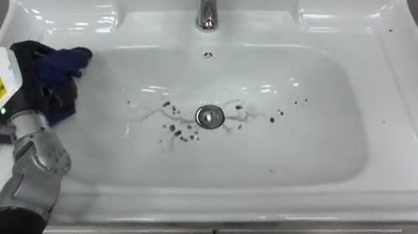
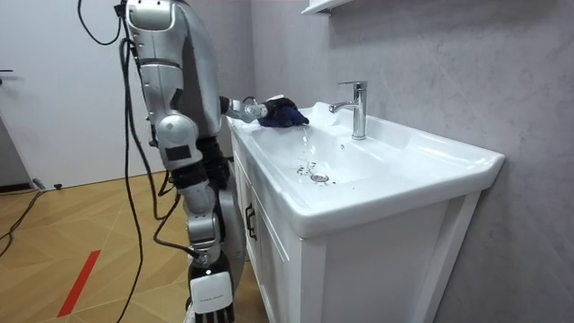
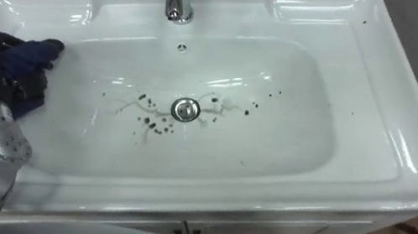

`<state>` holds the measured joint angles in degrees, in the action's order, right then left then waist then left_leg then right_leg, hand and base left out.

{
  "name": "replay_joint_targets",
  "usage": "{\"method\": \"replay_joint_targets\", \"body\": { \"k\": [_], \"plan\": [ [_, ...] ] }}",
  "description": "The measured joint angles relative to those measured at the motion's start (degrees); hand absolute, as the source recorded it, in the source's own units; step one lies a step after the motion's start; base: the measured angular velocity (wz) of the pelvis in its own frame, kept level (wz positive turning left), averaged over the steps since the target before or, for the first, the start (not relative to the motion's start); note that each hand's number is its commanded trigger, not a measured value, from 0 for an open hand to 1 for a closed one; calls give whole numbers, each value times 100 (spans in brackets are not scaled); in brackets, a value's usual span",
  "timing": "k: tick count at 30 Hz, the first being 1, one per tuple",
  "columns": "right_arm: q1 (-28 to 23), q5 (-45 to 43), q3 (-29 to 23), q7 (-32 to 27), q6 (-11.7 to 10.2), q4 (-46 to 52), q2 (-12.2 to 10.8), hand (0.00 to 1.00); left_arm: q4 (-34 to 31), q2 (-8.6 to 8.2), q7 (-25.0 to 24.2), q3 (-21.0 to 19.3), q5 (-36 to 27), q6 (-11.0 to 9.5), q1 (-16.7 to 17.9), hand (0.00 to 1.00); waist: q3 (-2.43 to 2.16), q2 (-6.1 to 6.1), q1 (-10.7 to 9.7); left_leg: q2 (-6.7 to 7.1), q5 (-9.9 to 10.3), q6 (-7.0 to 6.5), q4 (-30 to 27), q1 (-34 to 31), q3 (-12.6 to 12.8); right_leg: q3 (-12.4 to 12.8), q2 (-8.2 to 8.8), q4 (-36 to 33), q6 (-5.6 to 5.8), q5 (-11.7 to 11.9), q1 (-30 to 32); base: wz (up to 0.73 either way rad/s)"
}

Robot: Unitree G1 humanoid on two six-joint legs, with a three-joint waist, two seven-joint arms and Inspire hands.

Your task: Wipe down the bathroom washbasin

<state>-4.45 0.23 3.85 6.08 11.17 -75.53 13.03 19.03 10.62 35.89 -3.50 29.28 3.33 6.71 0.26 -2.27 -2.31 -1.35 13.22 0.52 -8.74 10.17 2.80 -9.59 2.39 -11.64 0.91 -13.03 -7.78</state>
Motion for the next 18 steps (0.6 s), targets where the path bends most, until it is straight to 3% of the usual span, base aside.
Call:
{"method": "replay_joint_targets", "body": {
  "k": [8,12,18],
  "plan": [
    [-21,218,189,-106,-292,-83,-17,0,-383,-68,148,309,-3,-113,106,100,5,-1,50,5,0,0,5,-51,1,-3,-2,108,4,8,-25,0],
    [-20,214,239,-109,-413,-101,-23,0,-459,-68,149,556,-2,-347,135,100,14,18,40,6,0,0,11,-49,1,5,-1,110,7,10,-27,0],
    [25,217,277,-82,-606,-249,-48,0,-598,-68,148,859,7,-499,138,100,21,60,0,4,0,0,4,-63,0,20,-4,110,7,10,-6,0]
  ]
}}
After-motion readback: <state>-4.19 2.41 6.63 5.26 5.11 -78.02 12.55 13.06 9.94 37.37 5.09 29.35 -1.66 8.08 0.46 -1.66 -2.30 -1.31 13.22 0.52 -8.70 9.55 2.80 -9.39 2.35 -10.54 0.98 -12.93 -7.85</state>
